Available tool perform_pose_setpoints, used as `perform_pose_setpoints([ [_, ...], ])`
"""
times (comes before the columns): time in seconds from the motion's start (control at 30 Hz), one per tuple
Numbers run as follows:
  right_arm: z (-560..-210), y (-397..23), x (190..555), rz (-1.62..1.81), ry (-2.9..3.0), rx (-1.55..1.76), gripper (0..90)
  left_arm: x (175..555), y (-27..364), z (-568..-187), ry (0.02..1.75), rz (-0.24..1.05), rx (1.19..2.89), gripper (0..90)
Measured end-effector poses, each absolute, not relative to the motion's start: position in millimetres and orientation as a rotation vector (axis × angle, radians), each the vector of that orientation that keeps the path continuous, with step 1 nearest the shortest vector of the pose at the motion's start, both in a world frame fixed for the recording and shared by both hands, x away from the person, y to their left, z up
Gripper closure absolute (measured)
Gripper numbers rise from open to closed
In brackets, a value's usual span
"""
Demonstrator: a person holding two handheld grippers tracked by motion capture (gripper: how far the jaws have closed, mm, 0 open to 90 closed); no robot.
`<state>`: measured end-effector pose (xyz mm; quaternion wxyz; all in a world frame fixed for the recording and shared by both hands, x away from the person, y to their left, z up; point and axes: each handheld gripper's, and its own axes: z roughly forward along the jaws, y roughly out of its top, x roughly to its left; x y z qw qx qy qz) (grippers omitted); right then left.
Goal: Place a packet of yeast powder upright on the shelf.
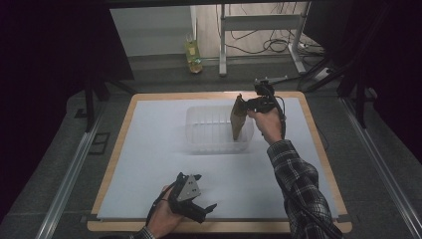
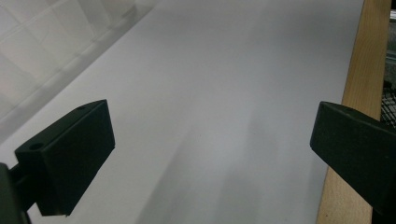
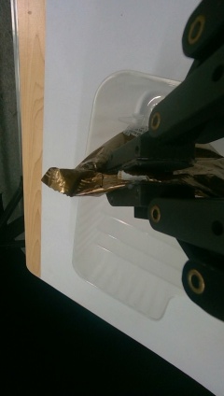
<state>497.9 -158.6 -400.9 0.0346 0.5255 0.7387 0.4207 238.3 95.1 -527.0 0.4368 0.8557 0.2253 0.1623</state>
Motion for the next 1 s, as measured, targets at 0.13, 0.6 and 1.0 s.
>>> perform_pose_setpoints([
  [0.13,-400.8,-162.3,497.9,1.264,2.253,1.608,83.5,238.0,94.7,-527.0,0.558,0.403,2.131,0.0],
  [0.6,-400.8,-162.8,496.7,1.295,2.287,1.561,70.0,238.6,95.0,-527.3,0.559,0.404,2.134,0.0],
  [1.0,-397.5,-162.8,489.6,1.249,2.337,1.434,52.3,238.6,93.1,-528.7,0.545,0.398,2.149,0.0],
])
